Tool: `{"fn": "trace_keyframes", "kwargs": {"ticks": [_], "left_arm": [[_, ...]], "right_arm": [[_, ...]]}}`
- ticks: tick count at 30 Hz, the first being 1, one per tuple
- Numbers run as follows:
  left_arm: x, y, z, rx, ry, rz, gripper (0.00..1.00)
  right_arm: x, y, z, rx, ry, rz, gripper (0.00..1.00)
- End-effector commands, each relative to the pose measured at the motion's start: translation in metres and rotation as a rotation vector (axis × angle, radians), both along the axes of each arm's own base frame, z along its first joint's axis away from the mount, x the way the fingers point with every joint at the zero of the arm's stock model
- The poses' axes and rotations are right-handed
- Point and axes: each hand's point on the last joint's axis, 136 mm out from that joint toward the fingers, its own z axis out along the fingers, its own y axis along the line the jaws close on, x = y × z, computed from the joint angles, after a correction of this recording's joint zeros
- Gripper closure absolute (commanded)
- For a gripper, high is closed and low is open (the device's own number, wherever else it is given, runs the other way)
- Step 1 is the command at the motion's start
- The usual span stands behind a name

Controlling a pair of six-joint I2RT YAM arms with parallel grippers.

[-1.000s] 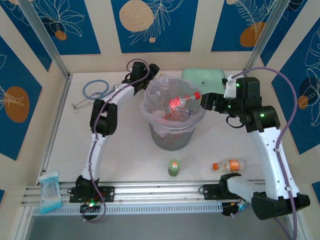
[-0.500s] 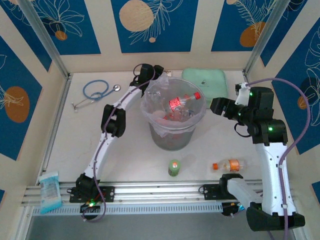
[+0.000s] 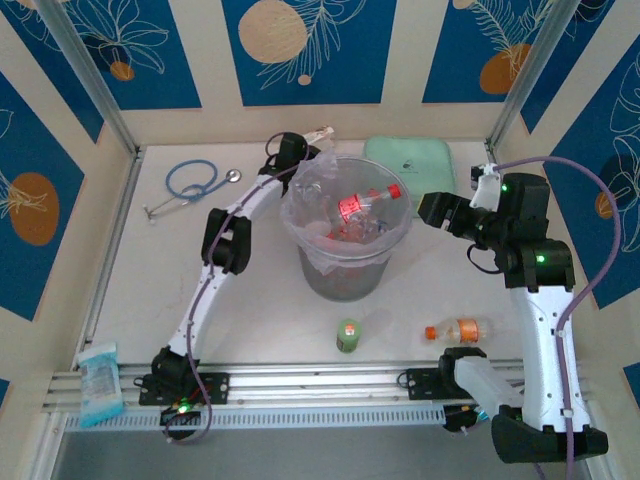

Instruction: Put the plastic bottles in the bin

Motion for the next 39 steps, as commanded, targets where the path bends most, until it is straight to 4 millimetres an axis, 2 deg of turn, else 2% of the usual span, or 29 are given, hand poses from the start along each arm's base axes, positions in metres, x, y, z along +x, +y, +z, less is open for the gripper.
{"fn": "trace_keyframes", "kwargs": {"ticks": [1,4,7,10,13,16,17,20,22,24,26,31,35,39], "left_arm": [[0.002,0.023,0.058,0.017,-0.097,-0.012,0.63],[-0.003,0.047,0.086,-0.002,-0.148,-0.002,0.65],[-0.015,0.074,0.114,0.019,-0.201,0.020,0.67],[-0.032,0.103,0.129,0.074,-0.228,0.056,0.67],[-0.040,0.120,0.132,0.103,-0.224,0.080,0.69],[-0.039,0.123,0.124,0.097,-0.213,0.086,0.69],[-0.037,0.123,0.120,0.096,-0.208,0.085,0.63],[-0.028,0.123,0.106,0.083,-0.190,0.094,0.27],[-0.022,0.125,0.091,0.080,-0.166,0.106,0.12],[-0.019,0.125,0.077,0.056,-0.139,0.117,0.04],[-0.018,0.123,0.063,0.025,-0.123,0.128,0.00],[-0.016,0.117,0.035,-0.008,-0.081,0.155,0.00],[-0.009,0.110,0.024,-0.035,-0.069,0.171,0.00],[0.001,0.095,0.015,-0.043,-0.049,0.159,0.00]], "right_arm": [[-0.004,0.007,0.003,0.055,0.002,0.019,0.22],[-0.003,0.007,0.002,0.063,0.007,0.016,0.22],[-0.002,0.009,0.001,0.079,0.013,0.022,0.22],[0.002,0.011,0.001,0.093,0.013,0.026,0.22],[0.005,0.012,0.001,0.102,0.013,0.030,0.23],[0.007,0.014,0.002,0.110,0.014,0.038,0.23],[0.007,0.014,0.001,0.110,0.019,0.039,0.23],[0.004,0.012,-0.001,0.095,0.024,0.034,0.22],[0.002,0.009,-0.002,0.074,0.026,0.023,0.23],[0.000,0.006,-0.003,0.057,0.026,0.010,0.23],[-0.001,0.004,-0.005,0.048,0.026,0.001,0.23],[0.002,0.003,-0.009,0.050,0.032,0.002,0.23],[0.004,0.005,-0.013,0.059,0.042,0.009,0.23],[0.005,0.004,-0.019,0.054,0.050,0.004,0.23]]}}
